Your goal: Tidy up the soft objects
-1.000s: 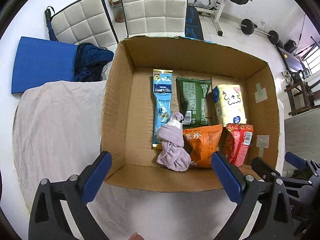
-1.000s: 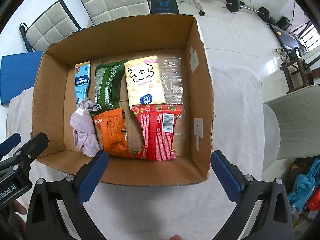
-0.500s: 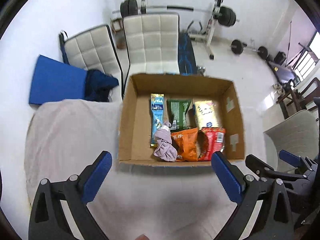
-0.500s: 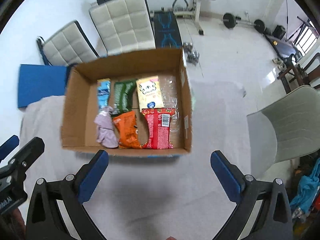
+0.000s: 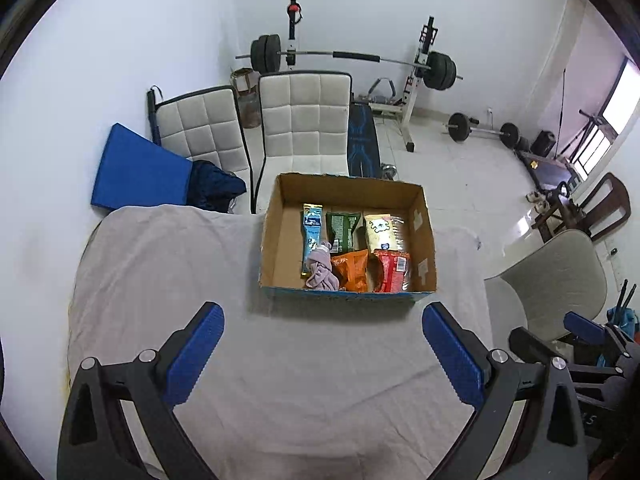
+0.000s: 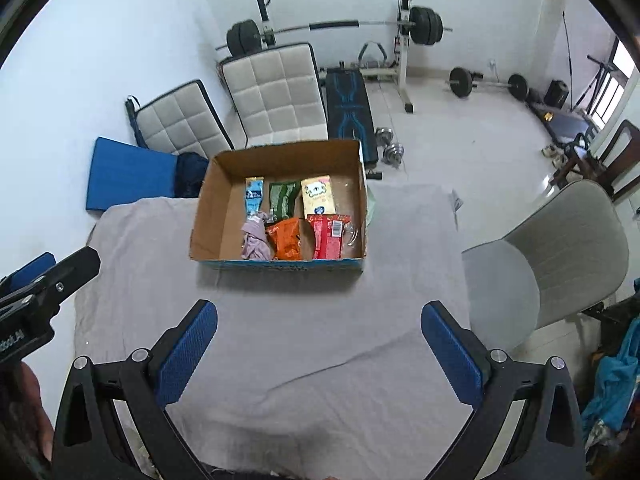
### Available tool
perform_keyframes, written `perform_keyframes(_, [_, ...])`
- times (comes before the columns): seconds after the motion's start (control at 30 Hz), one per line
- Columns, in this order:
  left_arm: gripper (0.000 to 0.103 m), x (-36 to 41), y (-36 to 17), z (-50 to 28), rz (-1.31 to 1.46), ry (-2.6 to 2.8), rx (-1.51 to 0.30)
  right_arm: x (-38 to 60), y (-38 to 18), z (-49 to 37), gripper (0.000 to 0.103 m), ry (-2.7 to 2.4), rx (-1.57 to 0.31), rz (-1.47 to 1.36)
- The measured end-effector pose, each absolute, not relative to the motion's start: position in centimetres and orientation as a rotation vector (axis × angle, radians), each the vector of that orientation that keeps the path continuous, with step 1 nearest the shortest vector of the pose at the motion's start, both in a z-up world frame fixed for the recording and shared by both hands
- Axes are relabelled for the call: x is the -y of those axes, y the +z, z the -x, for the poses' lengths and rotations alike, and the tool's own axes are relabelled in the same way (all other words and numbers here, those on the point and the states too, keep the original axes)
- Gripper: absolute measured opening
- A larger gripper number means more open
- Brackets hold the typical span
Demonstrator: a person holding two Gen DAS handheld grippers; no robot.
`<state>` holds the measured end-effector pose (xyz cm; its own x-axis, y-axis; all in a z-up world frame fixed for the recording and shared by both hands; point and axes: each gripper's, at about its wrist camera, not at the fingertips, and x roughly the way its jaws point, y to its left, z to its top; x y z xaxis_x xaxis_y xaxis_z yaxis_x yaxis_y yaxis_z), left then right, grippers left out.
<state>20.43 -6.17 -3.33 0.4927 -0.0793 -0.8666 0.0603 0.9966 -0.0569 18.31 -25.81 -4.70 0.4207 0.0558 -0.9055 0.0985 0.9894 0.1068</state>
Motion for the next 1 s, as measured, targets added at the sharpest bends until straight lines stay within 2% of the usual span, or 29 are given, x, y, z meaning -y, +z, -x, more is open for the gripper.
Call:
perform_keyframes(0.2, [0.102, 5.8, -1.8, -17.7, 0.003, -0.050, -1.048, 25.4, -0.3, -14.0, 0.103, -0.019, -1.067, -0.143])
perform_keyframes(0.5, [0.102, 6.0, -0.6, -15.0, 0.008, -0.042, -1.034, 25.3, 1.7, -9.9, 0.103, -0.042, -1.055, -0.125])
perform_keyframes(1.0, [0.102, 6.5, -0.7, -16.5, -0.013, -0.012, -0.956, 26.2, 2.0, -12.5, 0.103, -0.127, -0.986, -0.084])
